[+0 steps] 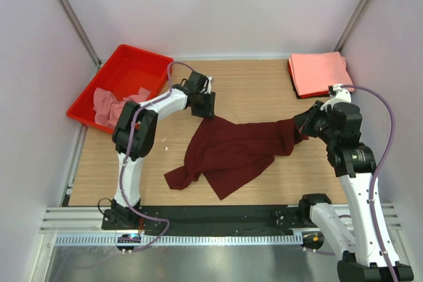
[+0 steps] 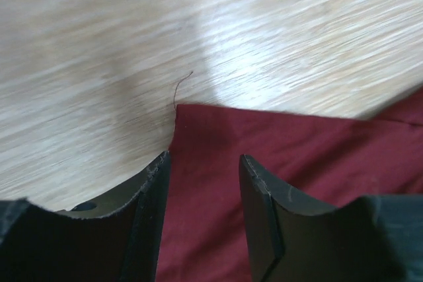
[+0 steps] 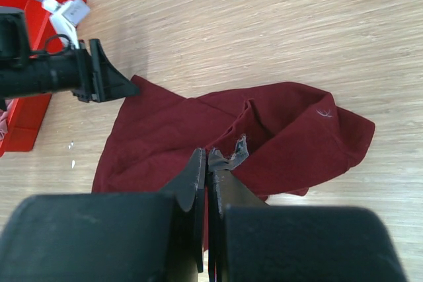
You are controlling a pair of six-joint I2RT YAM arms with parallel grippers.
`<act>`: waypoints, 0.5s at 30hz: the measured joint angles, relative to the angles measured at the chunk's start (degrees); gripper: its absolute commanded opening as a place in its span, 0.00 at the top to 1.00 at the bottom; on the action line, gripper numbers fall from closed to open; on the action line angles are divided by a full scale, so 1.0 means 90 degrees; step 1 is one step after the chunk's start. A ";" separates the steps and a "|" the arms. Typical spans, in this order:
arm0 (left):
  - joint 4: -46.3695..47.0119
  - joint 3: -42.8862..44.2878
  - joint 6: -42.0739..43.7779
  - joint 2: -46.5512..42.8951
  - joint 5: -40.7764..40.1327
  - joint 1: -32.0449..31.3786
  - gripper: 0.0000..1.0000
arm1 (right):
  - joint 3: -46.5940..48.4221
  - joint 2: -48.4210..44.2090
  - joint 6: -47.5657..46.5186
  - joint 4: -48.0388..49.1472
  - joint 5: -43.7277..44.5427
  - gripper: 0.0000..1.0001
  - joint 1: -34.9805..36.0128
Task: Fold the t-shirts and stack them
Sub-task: Flatten the tshirt out
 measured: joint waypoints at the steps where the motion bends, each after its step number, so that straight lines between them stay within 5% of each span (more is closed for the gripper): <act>1: 0.0000 0.0002 -0.0002 0.0090 0.0049 -0.0002 0.53 | 0.0000 0.0002 -0.0002 0.0005 -0.0002 0.99 0.0000; 15: 0.0068 0.0041 -0.0012 0.0189 -0.0253 -0.0056 0.49 | 0.0000 0.0012 -0.0005 0.0024 -0.0104 0.99 0.0000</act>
